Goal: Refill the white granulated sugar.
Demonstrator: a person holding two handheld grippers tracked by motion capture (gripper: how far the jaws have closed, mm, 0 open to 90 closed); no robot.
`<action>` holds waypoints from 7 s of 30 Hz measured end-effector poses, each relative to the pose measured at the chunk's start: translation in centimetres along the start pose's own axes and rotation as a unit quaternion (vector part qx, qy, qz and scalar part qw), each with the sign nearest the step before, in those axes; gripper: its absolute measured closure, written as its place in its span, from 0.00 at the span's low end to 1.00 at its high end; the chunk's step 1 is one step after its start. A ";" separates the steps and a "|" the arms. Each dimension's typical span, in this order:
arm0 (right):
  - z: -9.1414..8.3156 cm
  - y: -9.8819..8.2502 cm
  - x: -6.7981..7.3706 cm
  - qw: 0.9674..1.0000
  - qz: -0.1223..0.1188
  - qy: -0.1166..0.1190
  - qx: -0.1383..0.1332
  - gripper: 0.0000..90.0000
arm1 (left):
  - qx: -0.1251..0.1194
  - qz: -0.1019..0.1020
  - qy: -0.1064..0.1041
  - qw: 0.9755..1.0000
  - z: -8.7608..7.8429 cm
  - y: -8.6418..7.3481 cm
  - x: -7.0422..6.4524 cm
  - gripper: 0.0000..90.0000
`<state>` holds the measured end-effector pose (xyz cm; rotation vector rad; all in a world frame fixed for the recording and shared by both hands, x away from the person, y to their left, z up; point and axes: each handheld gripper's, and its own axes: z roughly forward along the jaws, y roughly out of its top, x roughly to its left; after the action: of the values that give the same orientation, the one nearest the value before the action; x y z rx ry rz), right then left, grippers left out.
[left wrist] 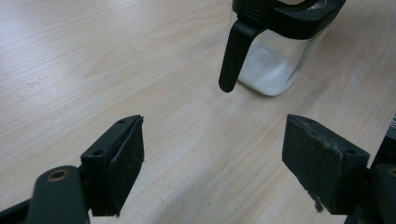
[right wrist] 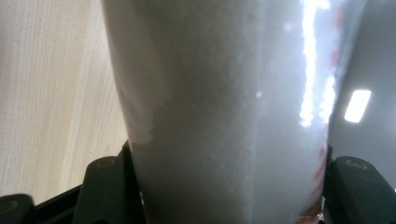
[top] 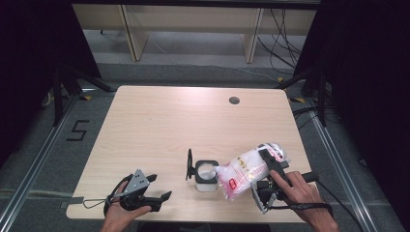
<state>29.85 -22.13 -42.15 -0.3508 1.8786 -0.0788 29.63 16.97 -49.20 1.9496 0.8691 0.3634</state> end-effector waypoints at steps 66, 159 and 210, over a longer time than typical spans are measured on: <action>-0.4 0.5 -0.1 1.000 0.006 0.006 -0.010 0.45 | 0.000 0.011 -0.003 1.000 -0.1 0.1 0.2 0.22; -0.2 0.5 0.0 1.000 -0.004 -0.007 -0.025 0.45 | -0.006 0.001 0.000 1.000 -0.2 0.1 0.1 0.22; 0.0 0.5 -0.1 0.999 -0.010 -0.010 -0.030 0.45 | -0.006 0.009 0.001 1.000 -0.3 0.1 0.3 0.22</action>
<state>29.76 -21.58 -42.13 -0.4117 1.8611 -0.0324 29.72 17.28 -48.96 1.9475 0.8500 0.3802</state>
